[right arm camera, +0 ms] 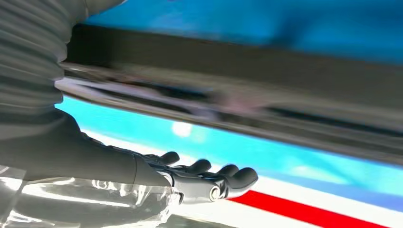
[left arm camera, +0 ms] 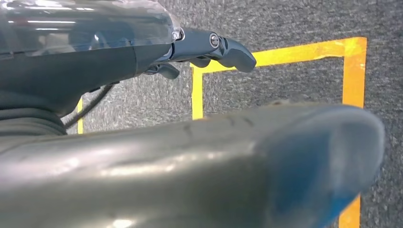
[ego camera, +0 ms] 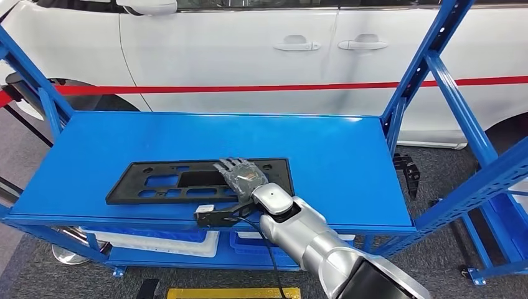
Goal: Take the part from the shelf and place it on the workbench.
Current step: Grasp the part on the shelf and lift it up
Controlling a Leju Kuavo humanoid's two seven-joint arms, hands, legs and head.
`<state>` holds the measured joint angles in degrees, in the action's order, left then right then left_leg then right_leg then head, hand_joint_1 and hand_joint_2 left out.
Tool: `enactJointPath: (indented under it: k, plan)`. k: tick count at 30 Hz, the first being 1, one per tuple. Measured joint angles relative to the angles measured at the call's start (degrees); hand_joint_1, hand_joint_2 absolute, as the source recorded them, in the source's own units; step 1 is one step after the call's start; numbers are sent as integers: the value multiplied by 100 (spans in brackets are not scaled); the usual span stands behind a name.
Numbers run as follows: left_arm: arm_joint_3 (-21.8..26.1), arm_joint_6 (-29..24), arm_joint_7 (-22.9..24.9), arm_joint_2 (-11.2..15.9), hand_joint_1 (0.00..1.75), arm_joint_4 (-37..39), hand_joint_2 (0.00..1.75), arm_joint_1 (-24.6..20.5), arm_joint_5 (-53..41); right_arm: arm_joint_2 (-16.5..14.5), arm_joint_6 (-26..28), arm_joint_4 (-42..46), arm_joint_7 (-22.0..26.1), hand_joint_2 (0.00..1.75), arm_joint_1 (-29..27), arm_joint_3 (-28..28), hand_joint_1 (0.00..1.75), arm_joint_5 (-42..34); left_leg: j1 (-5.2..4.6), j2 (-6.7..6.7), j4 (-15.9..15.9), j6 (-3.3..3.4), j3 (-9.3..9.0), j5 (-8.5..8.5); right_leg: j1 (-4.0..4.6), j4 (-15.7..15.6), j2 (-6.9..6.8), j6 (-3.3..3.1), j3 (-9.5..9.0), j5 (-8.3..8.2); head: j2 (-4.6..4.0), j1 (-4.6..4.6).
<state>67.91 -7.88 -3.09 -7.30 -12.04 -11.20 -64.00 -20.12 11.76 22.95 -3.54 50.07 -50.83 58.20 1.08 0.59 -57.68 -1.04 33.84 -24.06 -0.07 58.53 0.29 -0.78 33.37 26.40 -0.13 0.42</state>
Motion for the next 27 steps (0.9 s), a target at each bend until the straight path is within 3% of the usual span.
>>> enactJointPath:
  k: [2, 4, 7, 8, 9, 10, 12, 14, 18, 20, 21, 23, 24, 25, 27]
  plan:
    - [0, -4, -2, 2, 0, 0, 0, 10, 16, -6, 88, -27, -154, 175, 22, -13, 0, 168, 10, -10, 23, -77, 2, 22, -7, -38, 22, -72, 10, -56, 0, -3]
    - [0, -5, -6, 2, 0, 0, 0, 9, 22, -17, 144, -45, -258, 175, 29, -43, 0, 286, 13, -20, -163, -121, 90, -122, -33, -99, 19, -136, -2, -108, 0, -11]
    - [0, -4, -9, -3, 0, 2, 0, 26, 22, -20, 203, -83, -342, 175, 28, -81, 0, 372, 13, -26, -1181, -143, 552, -653, -5, -111, 3, -179, 17, -125, 0, -27]
    - [0, -3, -8, -4, 0, 2, 0, 38, 22, -19, 226, -95, -362, 175, 25, -89, 0, 391, 14, -27, -1451, -145, 673, -730, 10, -107, 3, -186, 23, -124, 0, -28]
    - [0, -3, -8, -4, 0, 2, 0, 50, 22, -19, 249, -105, -379, 175, 23, -95, 0, 409, 13, -27, -1517, -141, 698, -695, 20, -101, 6, -191, 23, -121, 0, -28]
    - [0, -3, -9, -4, 0, 2, 0, 58, 22, -19, 267, -113, -391, 175, 23, -98, 0, 424, 13, -27, -1363, -130, 616, -558, 26, -94, 9, -192, 16, -115, 0, -30]
    - [0, -3, -10, -1, 0, 1, 0, 59, 22, -19, 278, -119, -400, 175, 28, -98, 0, 440, 4, -27, -612, -84, 234, -201, 40, -81, 15, -175, -6, -95, 0, -28]
    - [0, -3, -11, 1, 0, 2, 0, 52, 22, -19, 279, -121, -404, 175, 39, -99, 0, 449, -22, -26, -70, -29, -32, -49, 57, -65, 21, -136, -2, -81, 0, -24]
    - [-1, 0, -13, -9, 0, 2, 0, 55, 19, -17, 277, -127, -413, 175, 55, -98, 0, 453, -19, -37, 56, 80, -78, -29, 49, -2, 22, -27, 28, -22, 0, -19]
    - [-3, 3, -15, -16, 0, 2, 0, 50, 5, -7, 274, -134, -421, 175, 58, -97, 0, 441, 11, -53, 88, 139, -83, -3, 34, 426, 15, 38, 225, 248, 0, -7]
    - [-4, 4, -16, -15, 0, 2, 0, 48, -3, 4, 274, -138, -422, 175, 54, -97, 9, 433, 10, -55, 89, 153, -75, -1, 19, 797, 11, 65, 407, 439, 0, -1]
    - [-4, 5, -16, -11, 0, 2, 0, 49, -13, 32, 276, -148, -403, 175, 38, -97, 94, 419, 10, -59, 86, 160, -63, 0, -21, 1484, 5, 105, 755, 687, 0, 1]
    - [-4, 7, -16, -10, 0, 2, 0, 49, -12, 44, 277, -152, -382, 175, 32, -97, 137, 415, 10, -58, 83, 158, -65, -2, -39, 1584, 3, 117, 813, 657, 0, 1]
    - [-4, 10, -17, -10, 0, 2, 0, 48, -11, 52, 277, -155, -357, 175, 29, -95, 171, 413, 12, -56, 79, 153, -71, -5, -55, 1441, 1, 121, 750, 515, 0, 2]
    - [-4, 17, -21, -13, 0, 2, 0, 45, -7, 62, 276, -159, -312, 175, 29, -87, 173, 416, 14, -49, 64, 125, -81, -21, -72, 661, -7, 102, 380, 122, 0, 3]
